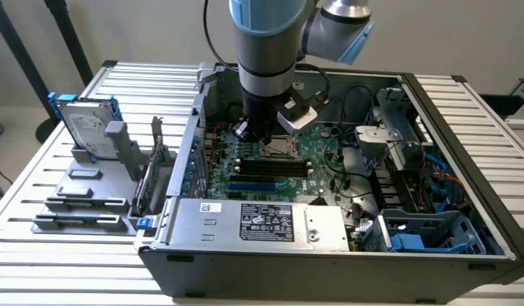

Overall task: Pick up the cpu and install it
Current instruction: 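Install the first cpu locking lever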

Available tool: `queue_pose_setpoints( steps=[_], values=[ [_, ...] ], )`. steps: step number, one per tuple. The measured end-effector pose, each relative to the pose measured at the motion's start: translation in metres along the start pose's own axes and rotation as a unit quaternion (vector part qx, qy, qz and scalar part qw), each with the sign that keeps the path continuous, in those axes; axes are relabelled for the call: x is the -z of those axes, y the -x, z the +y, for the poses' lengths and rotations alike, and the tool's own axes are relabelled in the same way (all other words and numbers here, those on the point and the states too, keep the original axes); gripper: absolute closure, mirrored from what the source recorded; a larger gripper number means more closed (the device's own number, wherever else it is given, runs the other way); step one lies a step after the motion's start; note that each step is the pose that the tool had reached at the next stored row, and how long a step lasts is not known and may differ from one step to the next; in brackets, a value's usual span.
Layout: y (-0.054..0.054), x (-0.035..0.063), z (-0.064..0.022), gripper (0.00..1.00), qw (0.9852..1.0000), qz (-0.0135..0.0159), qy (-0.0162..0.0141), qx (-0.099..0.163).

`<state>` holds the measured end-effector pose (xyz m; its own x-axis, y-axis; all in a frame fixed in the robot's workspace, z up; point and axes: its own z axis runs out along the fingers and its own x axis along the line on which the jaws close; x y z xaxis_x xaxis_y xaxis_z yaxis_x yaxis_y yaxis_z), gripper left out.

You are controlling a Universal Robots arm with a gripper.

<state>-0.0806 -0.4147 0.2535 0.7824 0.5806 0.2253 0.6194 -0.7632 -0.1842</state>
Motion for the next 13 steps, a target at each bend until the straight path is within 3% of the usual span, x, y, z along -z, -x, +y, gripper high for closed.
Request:
queue_pose_setpoints(
  steps=[7,13],
  values=[
    [0.002,-0.0072,0.0016,0.89,1.0,-0.0006,-0.0006,0.002],
    [0.004,-0.0132,0.0021,0.89,0.9999,-0.0031,-0.0036,0.014]
  ],
)
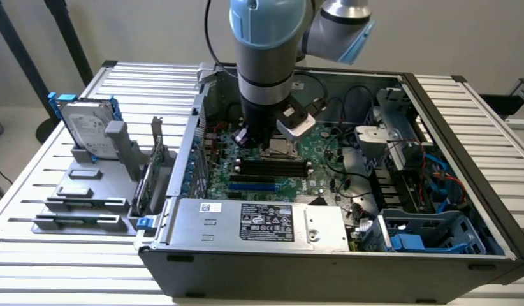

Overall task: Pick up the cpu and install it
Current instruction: 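Install the first cpu locking lever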

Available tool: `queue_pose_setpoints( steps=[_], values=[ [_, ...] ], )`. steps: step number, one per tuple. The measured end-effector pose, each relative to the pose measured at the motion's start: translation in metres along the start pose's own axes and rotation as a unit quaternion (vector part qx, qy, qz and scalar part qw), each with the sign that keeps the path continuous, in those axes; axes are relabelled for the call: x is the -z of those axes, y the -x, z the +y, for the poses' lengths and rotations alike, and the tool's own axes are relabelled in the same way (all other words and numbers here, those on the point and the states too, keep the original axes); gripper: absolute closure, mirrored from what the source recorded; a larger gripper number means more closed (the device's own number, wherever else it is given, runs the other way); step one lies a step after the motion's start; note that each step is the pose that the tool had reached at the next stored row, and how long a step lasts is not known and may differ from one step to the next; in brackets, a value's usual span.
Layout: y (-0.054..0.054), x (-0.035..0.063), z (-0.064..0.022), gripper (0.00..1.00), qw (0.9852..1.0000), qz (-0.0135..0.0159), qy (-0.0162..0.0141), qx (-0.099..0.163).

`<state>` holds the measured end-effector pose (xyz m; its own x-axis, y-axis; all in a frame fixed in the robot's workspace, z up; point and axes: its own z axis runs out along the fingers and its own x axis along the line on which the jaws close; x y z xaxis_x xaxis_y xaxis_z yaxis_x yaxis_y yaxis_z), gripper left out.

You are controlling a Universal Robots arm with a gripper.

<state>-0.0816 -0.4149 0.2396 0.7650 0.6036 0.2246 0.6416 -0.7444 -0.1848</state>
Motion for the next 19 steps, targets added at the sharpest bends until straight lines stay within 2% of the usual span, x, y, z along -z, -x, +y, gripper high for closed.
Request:
queue_pose_setpoints(
  steps=[7,19],
  values=[
    [0.004,-0.0035,-0.0022,0.89,0.9999,-0.0027,-0.0035,0.012],
    [0.007,-0.0135,-0.0028,0.89,0.9999,-0.0027,-0.0046,0.015]
  ],
)
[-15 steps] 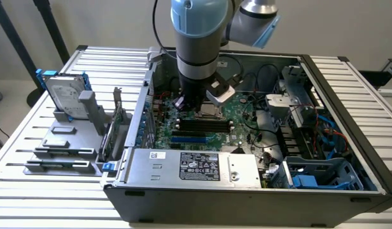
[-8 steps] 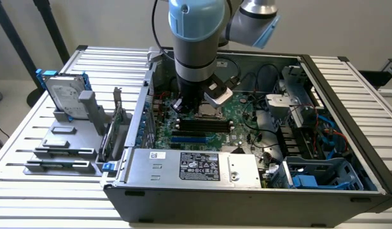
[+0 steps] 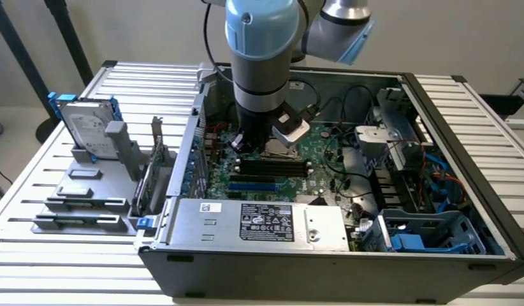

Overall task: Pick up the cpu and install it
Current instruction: 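Install the first cpu locking lever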

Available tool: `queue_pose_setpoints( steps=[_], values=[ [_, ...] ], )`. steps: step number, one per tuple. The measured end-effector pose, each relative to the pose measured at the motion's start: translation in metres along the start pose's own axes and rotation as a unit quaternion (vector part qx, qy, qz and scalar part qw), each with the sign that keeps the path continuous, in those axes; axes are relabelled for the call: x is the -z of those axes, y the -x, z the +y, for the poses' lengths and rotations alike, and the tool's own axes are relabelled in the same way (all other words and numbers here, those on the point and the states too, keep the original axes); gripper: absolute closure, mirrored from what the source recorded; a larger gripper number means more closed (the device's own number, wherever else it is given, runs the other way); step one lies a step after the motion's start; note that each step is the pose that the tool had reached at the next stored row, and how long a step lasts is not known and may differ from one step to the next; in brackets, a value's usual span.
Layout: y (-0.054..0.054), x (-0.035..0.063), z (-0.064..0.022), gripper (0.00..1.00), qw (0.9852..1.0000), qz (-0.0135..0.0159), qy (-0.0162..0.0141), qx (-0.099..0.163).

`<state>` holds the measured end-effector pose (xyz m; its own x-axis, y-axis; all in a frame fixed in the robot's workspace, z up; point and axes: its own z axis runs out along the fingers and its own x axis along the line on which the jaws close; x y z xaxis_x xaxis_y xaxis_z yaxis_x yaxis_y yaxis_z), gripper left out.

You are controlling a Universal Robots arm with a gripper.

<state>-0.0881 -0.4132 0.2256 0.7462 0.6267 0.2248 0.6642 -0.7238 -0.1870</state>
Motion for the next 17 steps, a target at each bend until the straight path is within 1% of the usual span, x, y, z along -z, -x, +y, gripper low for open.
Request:
queue_pose_setpoints(
  steps=[17],
  values=[
    [-0.001,-0.0164,-0.0066,0.89,1.0,0.0005,-0.0007,0.001]
  ],
)
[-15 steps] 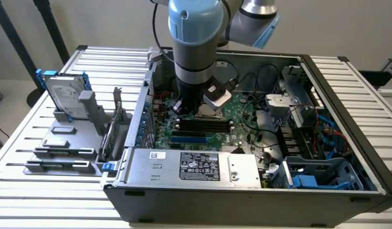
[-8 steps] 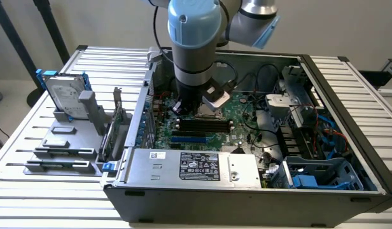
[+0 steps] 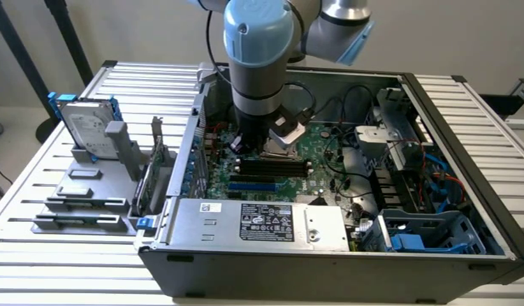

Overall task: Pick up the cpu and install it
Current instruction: 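Install the first cpu locking lever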

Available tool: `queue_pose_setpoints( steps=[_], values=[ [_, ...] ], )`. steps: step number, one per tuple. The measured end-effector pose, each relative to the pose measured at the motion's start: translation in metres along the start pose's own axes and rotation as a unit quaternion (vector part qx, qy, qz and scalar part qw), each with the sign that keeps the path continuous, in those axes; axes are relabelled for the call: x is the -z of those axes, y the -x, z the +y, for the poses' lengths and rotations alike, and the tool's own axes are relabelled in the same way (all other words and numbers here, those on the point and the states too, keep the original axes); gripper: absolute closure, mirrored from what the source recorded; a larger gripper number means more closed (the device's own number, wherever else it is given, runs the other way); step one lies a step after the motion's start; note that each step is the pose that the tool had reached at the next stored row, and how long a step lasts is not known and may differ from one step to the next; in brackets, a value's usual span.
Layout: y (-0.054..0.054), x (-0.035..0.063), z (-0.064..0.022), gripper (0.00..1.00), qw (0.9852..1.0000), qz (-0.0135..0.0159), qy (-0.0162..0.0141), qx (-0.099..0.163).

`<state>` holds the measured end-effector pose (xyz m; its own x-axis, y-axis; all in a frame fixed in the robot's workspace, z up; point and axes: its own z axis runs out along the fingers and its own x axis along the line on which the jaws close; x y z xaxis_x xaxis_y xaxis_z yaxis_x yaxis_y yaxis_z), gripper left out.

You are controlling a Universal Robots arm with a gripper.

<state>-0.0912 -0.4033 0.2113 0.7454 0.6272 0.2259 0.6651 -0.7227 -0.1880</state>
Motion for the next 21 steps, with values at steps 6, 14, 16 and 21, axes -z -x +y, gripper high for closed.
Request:
queue_pose_setpoints(
  steps=[6,14,16,21],
  values=[
    [0.001,-0.0041,0.0002,0.89,1.0,-0.0001,0.0,0.0],
    [0.003,-0.0097,0.0008,0.89,1.0,-0.0001,0.0,0.0],
    [0.003,-0.0109,0.0009,0.89,1.0,-0.0001,0.0,0.0],
    [0.003,-0.0137,0.0008,0.89,1.0,-0.0001,0.0,0.0]
  ],
)
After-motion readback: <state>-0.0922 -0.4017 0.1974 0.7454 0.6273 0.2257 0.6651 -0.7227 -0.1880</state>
